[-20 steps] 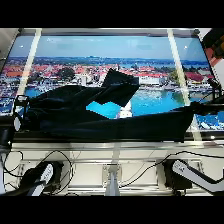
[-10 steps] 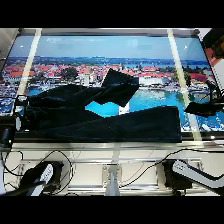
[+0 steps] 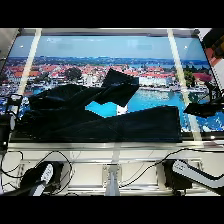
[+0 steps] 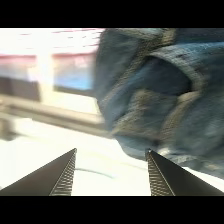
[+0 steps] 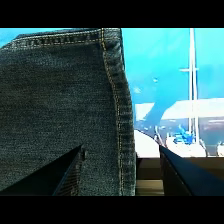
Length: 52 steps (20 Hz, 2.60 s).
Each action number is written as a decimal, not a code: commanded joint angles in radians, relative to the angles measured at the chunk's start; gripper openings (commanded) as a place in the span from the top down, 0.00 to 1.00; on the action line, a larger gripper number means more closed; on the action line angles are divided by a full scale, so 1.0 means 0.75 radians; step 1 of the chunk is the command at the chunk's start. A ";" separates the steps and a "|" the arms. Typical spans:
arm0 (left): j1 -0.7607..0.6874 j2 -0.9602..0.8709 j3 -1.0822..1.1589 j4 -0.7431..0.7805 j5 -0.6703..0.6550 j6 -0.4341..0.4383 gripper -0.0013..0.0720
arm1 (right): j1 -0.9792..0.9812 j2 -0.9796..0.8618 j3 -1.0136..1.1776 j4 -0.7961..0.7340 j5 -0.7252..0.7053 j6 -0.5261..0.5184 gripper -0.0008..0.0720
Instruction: Fold the clothes and pants, and hang the long-sleeved shirts on hangers.
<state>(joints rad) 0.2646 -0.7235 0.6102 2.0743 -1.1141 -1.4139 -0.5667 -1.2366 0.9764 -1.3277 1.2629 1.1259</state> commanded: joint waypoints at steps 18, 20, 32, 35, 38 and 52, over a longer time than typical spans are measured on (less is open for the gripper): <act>0.002 -0.789 0.763 -0.552 0.080 -0.037 0.64 | 0.000 -0.001 0.000 0.195 0.013 0.125 0.27; 0.001 -0.866 0.773 -0.569 0.075 -0.038 0.91 | 0.000 -0.001 0.000 0.195 0.013 0.125 0.27; 0.205 -0.973 0.832 -2.171 0.139 0.613 0.92 | 0.000 -0.001 0.000 0.194 -0.004 0.125 0.27; 0.336 -0.976 0.845 -1.812 0.140 0.580 0.91 | 0.000 -0.001 0.000 0.195 0.028 0.125 0.27; 0.446 -0.976 0.845 -1.576 0.149 0.584 0.86 | 0.000 -0.001 0.000 0.196 0.038 0.135 0.27; 0.525 -1.146 0.845 -1.488 0.093 0.738 0.02 | 0.000 -0.001 0.000 0.198 0.002 0.190 0.27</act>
<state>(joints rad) 0.6563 -1.5627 1.2430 0.9520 -1.0359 -0.9348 -0.5667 -1.2366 0.9764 -1.1793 1.2732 1.2667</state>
